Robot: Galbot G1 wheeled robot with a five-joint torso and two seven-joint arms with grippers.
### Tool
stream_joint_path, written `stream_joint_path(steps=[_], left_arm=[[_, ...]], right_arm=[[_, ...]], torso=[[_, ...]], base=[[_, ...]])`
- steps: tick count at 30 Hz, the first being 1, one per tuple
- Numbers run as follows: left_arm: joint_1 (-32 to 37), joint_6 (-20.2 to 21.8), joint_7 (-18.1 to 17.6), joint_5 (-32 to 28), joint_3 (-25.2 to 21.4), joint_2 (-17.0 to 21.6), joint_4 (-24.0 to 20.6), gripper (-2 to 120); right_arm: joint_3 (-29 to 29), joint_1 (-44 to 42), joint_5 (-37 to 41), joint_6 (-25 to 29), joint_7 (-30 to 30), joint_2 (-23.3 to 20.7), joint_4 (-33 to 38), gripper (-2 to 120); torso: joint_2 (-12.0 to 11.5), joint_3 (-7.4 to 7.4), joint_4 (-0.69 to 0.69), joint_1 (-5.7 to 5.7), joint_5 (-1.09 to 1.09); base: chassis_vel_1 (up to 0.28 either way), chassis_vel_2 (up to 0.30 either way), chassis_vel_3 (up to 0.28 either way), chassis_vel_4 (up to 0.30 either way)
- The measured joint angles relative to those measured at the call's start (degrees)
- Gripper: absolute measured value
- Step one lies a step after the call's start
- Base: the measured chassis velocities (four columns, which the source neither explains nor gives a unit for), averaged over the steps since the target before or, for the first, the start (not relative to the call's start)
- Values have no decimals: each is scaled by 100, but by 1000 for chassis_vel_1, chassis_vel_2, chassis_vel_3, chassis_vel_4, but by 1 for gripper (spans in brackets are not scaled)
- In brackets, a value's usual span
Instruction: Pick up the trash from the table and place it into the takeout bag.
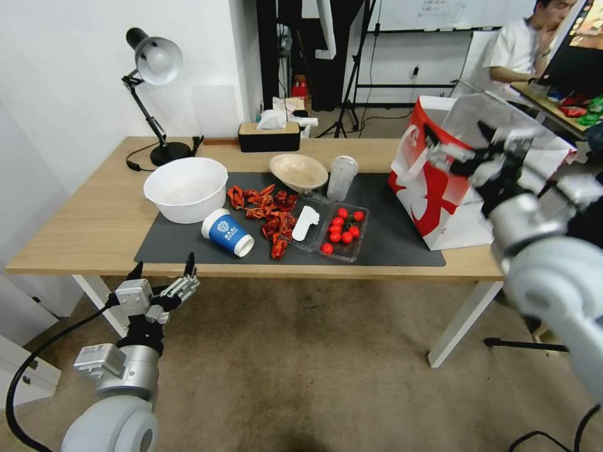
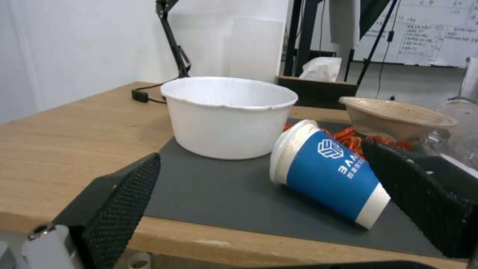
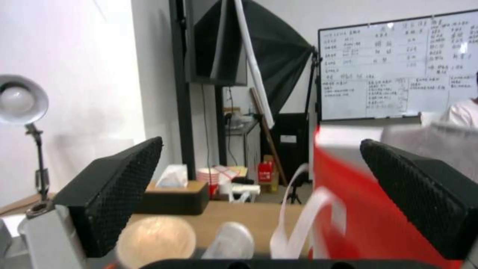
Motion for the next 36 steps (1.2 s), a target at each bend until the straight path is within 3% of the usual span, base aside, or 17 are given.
stream_joint_path(steps=[11, 16, 23, 36], left_arm=[[9, -9, 26, -6, -7, -4, 6, 100], [7, -28, 60, -8, 16, -7, 66, 100], [25, -35, 90, -8, 68, -14, 82, 100], [32, -50, 116, -58, 55, 28, 205, 100]], right_arm=[[50, -1440, -1179, 1204, -497, 872, -35, 100], [59, -2392, -1905, 2127, -866, 1667, -354, 100], [46, -2779, -2137, 2556, -1071, 2026, -671, 100], [-122, -2958, -2562, 2640, -1056, 2409, -883, 100]], torso=[[0, 0, 0, 0, 2], [0, 0, -1, 0, 2], [0, 0, 0, 0, 1], [0, 0, 0, 1, 1]], base=[[0, 0, 0, 0], [0, 0, 0, 0], [0, 0, 0, 0], [0, 0, 0, 0]])
